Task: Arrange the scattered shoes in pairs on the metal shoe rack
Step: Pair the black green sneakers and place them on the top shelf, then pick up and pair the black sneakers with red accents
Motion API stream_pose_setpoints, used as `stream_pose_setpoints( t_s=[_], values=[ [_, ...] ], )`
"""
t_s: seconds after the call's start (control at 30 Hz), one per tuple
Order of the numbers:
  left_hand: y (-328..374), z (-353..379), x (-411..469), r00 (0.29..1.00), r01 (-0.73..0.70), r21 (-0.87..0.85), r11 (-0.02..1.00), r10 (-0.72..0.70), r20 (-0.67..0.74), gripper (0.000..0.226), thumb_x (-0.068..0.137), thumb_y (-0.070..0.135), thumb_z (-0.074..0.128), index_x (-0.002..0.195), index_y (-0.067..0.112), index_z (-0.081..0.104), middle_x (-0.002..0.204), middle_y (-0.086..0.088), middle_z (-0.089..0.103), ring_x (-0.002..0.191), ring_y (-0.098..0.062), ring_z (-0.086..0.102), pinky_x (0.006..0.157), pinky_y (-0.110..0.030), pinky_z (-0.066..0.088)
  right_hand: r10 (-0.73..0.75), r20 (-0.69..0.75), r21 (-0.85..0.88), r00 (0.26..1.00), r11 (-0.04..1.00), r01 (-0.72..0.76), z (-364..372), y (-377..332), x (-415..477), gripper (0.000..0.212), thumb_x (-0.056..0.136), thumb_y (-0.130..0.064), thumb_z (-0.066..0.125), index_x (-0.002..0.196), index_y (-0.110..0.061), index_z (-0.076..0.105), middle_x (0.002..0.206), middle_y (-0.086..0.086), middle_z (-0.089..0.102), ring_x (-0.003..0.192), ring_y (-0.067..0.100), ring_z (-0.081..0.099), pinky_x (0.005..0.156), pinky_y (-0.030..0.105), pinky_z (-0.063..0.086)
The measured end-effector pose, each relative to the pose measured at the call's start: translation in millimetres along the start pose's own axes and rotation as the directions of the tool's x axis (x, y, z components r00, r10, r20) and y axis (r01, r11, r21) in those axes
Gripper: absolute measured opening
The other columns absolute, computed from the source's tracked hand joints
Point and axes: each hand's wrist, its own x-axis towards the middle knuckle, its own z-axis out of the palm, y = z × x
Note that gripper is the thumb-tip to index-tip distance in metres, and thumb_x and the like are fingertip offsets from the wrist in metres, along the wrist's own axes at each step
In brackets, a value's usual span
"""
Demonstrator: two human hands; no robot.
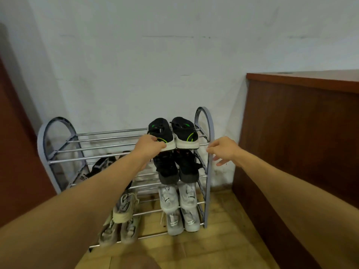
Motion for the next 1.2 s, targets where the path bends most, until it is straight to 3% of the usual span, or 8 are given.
stream_pose_setpoints(
  t_s=[0.03,0.13,0.5,0.6,0.77,0.9,1.07,1.2],
  values=[
    [1.4,4.0,-17.6,0.999,-0.022,0.013,1.000,0.021,0.032,0.005,0.084,0.017,0.065,0.081,0.016,0.061,0.098,-0.008,0.057,0.088,-0.023,0.055,0.081,-0.031,0.045,0.005,0.008,-0.001,1.000,1.000,-0.005,-0.8,5.7,-12.6,0.025,0.095,-0.013,0.057,0.116,-0.005,0.066,0.112,0.012,0.065,0.088,0.025,0.067,0.068,0.032,0.060],
    [1.0,22.9,-67.5,0.980,-0.077,0.071,0.995,0.062,0.189,0.036,0.086,0.024,0.065,0.120,0.012,0.063,0.117,-0.006,0.064,0.108,-0.022,0.060,0.100,-0.038,0.048,0.021,0.042,-0.044,0.999,0.999,-0.019,-0.9,27.4,-50.7,0.027,0.096,-0.011,0.055,0.120,-0.003,0.064,0.114,0.013,0.064,0.090,0.028,0.067,0.069,0.032,0.060],
    [-73.6,146.9,-193.1,0.703,-0.399,0.310,0.863,0.071,0.707,0.031,0.092,0.017,0.058,0.122,0.011,0.064,0.113,-0.002,0.065,0.093,-0.011,0.058,0.063,-0.008,0.045,0.289,0.159,-0.207,0.944,0.945,-0.255,-2.1,211.1,-194.3,0.031,0.094,-0.020,0.055,0.120,-0.007,0.068,0.117,0.007,0.066,0.100,0.029,0.069,0.082,0.045,0.060],
    [-90.4,185.9,-222.9,0.571,-0.462,0.343,0.818,-0.022,0.821,0.034,0.095,0.020,0.053,0.128,0.019,0.059,0.117,0.003,0.060,0.100,-0.010,0.055,0.078,-0.017,0.043,0.396,0.184,-0.135,0.900,0.917,-0.376,1.4,269.4,-234.2,0.033,0.096,-0.021,0.054,0.123,-0.003,0.064,0.118,0.013,0.065,0.096,0.025,0.065,0.077,0.034,0.059],
    [-127.5,244.9,-268.9,0.434,-0.487,0.368,0.792,-0.147,0.889,0.042,0.090,0.034,0.058,0.130,0.021,0.057,0.124,0.002,0.057,0.117,-0.015,0.054,0.089,-0.023,0.040,0.612,0.180,-0.056,0.770,0.788,-0.613,32.3,358.4,-293.9,0.039,0.098,-0.015,0.051,0.134,0.000,0.053,0.136,0.015,0.055,0.121,0.032,0.057,0.095,0.036,0.049],
    [-171.8,272.2,-286.5,0.321,-0.494,0.419,0.762,-0.288,0.902,0.046,0.091,0.034,0.058,0.134,0.018,0.054,0.130,-0.003,0.056,0.116,-0.016,0.053,0.086,-0.021,0.036,0.715,0.138,-0.168,0.685,0.699,-0.696,73.0,415.6,-337.2,0.041,0.095,-0.022,0.055,0.126,0.005,0.056,0.120,0.020,0.062,0.100,0.031,0.062,0.086,0.036,0.050],
    [-220.0,273.3,-290.5,0.310,-0.539,0.484,0.689,-0.372,0.875,0.045,0.087,0.043,0.060,0.128,0.025,0.057,0.129,0.001,0.058,0.106,-0.013,0.052,0.085,-0.023,0.038,0.852,0.049,-0.211,0.522,0.520,-0.828,112.9,470.5,-383.8,0.052,0.089,-0.024,0.064,0.132,-0.002,0.045,0.118,0.015,0.054,0.096,0.029,0.055,0.070,0.032,0.044],
    [-232.9,268.1,-289.8,0.287,-0.579,0.511,0.636,-0.427,0.857,0.050,0.089,0.042,0.057,0.135,0.021,0.051,0.135,-0.001,0.054,0.120,-0.018,0.051,0.089,-0.024,0.038,0.915,0.057,-0.210,0.400,0.402,-0.891,135.9,494.8,-405.7,0.063,0.089,-0.028,0.065,0.139,-0.002,0.036,0.127,0.019,0.053,0.108,0.034,0.059,0.071,0.031,0.046]
  ],
)
